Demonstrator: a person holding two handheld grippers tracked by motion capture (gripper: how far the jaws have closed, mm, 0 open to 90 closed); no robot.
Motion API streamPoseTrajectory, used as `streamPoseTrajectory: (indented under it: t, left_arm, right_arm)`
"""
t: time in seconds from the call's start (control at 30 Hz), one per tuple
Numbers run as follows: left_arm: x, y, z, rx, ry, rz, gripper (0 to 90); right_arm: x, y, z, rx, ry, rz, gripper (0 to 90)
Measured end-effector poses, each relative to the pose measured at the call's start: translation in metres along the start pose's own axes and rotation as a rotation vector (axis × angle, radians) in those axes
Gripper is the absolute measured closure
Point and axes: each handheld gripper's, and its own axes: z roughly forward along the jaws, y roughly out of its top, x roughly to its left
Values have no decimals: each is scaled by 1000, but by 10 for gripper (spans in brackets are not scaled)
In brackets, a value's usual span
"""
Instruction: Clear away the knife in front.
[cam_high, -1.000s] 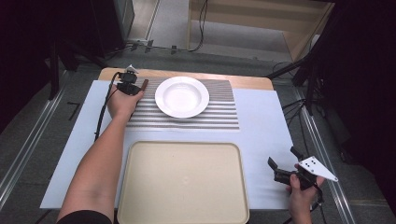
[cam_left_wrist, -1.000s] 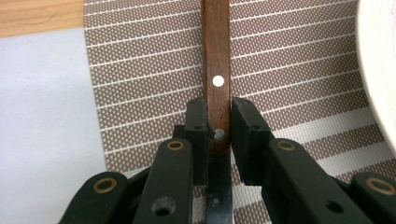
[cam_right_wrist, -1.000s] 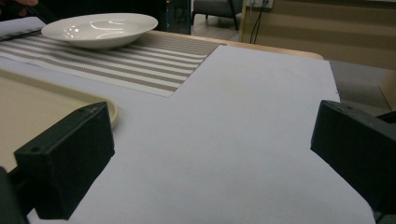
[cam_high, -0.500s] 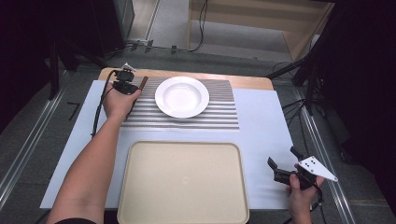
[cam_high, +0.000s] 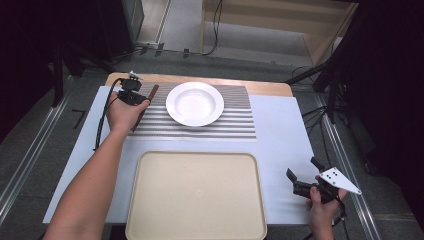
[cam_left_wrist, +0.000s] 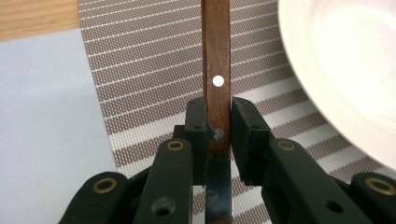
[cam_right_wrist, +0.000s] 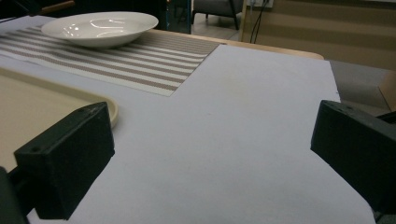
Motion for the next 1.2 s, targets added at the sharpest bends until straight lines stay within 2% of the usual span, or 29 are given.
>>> streamPoseTrajectory:
  t: [0.6, 0.83, 0.93, 1.0, 1.2]
  left_arm:
    - [-14, -17, -19, -7, -53, 36, 772]
    - [-21, -26, -26, -1, -55, 71, 772]
    - [-22, -30, -30, -7, -67, 69, 772]
    - [-25, -34, -32, -5, -44, 95, 772]
    - [-35, -42, -37, -9, -75, 111, 772]
  right_arm:
    - [0, 0, 0, -2, 0, 3, 0]
    - [0, 0, 0, -2, 2, 4, 0]
    - [0, 0, 0, -3, 2, 5, 0]
    - [0, 0, 0, -2, 1, 6, 0]
    - [0, 0, 0, -2, 0, 5, 0]
